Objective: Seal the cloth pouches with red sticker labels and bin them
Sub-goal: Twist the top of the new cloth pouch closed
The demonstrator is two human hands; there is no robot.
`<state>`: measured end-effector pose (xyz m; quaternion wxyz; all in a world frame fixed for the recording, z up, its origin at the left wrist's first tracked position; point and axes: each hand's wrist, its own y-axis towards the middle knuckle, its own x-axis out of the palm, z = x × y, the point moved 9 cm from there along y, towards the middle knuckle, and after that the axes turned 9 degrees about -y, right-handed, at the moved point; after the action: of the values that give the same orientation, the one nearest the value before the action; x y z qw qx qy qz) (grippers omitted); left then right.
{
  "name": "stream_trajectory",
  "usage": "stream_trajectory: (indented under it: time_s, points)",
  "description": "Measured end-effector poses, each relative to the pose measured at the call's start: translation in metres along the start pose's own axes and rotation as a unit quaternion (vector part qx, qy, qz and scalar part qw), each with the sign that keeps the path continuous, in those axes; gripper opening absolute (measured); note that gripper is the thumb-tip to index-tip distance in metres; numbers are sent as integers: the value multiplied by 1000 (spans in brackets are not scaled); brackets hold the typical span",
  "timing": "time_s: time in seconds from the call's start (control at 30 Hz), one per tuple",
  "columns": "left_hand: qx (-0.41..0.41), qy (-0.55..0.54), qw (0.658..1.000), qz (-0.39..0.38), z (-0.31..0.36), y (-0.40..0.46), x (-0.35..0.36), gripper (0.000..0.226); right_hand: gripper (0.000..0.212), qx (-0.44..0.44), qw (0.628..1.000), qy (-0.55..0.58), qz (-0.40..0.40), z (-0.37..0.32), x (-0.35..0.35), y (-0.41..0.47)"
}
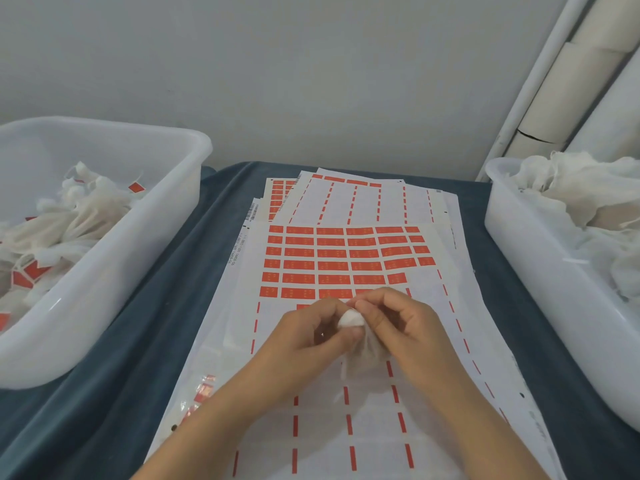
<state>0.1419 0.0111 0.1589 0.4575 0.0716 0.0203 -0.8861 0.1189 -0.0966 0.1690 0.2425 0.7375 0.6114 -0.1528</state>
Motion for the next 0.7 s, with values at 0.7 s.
stream_trajectory:
  time_s: [0.7]
  points:
    - [63, 12, 998, 1, 12, -1, -8, 14, 30, 118, 988, 84, -52, 17, 17, -5]
